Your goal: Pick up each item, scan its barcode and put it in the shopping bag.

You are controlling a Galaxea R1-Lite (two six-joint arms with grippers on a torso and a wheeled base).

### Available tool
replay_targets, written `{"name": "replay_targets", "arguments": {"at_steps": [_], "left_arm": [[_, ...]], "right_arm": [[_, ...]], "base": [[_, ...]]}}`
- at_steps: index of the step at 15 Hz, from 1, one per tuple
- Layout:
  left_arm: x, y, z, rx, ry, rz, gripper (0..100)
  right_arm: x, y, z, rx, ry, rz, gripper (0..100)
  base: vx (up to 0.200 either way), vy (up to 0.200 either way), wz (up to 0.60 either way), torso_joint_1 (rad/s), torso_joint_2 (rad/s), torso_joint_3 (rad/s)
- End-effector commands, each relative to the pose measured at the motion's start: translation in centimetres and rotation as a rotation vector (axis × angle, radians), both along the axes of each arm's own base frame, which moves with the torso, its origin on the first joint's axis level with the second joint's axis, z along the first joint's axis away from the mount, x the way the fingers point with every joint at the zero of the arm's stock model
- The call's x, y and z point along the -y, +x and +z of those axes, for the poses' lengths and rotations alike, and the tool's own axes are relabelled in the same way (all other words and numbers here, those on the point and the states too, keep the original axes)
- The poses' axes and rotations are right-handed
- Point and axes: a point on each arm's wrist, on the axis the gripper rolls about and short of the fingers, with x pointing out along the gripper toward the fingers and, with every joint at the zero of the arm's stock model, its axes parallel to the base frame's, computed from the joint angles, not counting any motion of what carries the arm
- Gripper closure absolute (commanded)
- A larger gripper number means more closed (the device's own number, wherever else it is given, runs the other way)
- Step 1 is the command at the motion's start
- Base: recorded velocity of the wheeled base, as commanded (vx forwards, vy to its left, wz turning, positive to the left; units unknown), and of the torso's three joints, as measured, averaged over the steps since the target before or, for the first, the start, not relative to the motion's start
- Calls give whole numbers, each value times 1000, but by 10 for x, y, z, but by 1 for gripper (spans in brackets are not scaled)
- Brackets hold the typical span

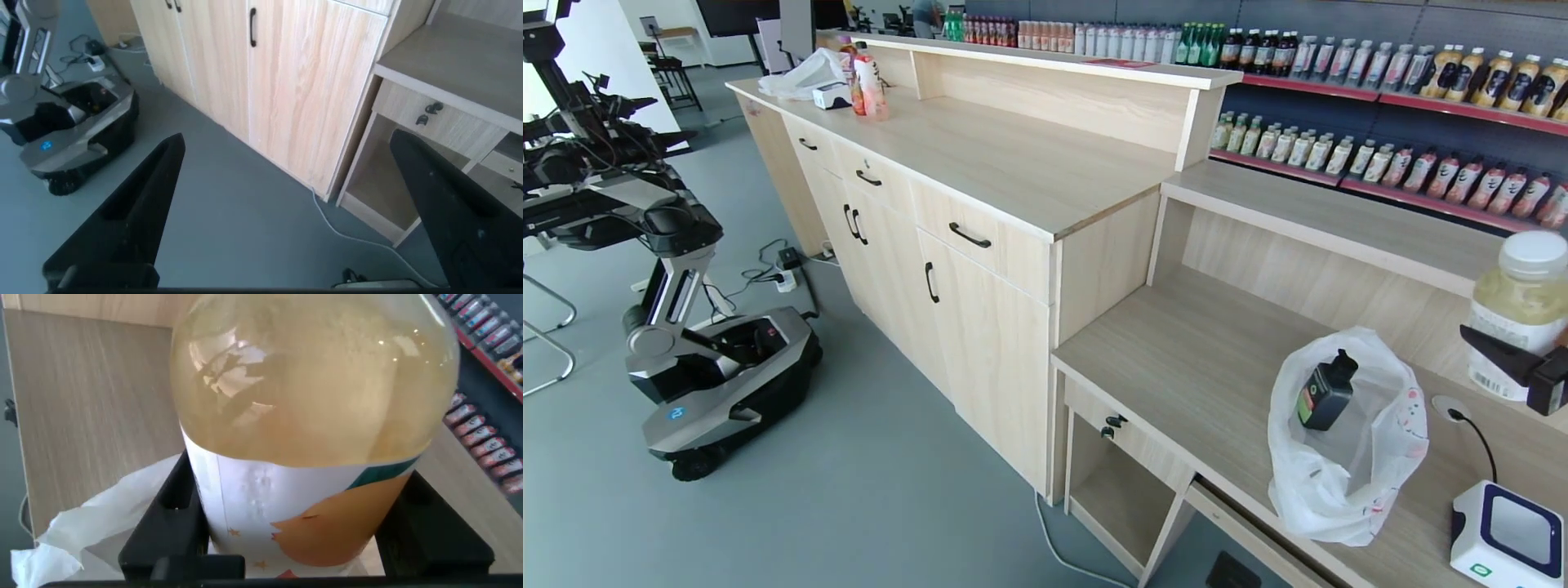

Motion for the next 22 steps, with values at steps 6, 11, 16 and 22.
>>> {"name": "replay_targets", "arguments": {"at_steps": [6,11,16,22], "left_arm": [[0,0,0,1,-1,0,0],[0,0,0,1,0,0,0],[0,0,0,-1,0,0,0],[0,0,0,1,0,0,0]], "right_arm": [[-44,43,-48,-311,300,208,100],[-51,84,-101,-390,307,259,100],[-48,107,-127,-371,304,262,100],[-42,133,-152,-369,301,261,100]], "base": [[0,0,0,0,0,0],[0,0,0,0,0,0],[0,0,0,0,0,0],[0,0,0,0,0,0]]}}
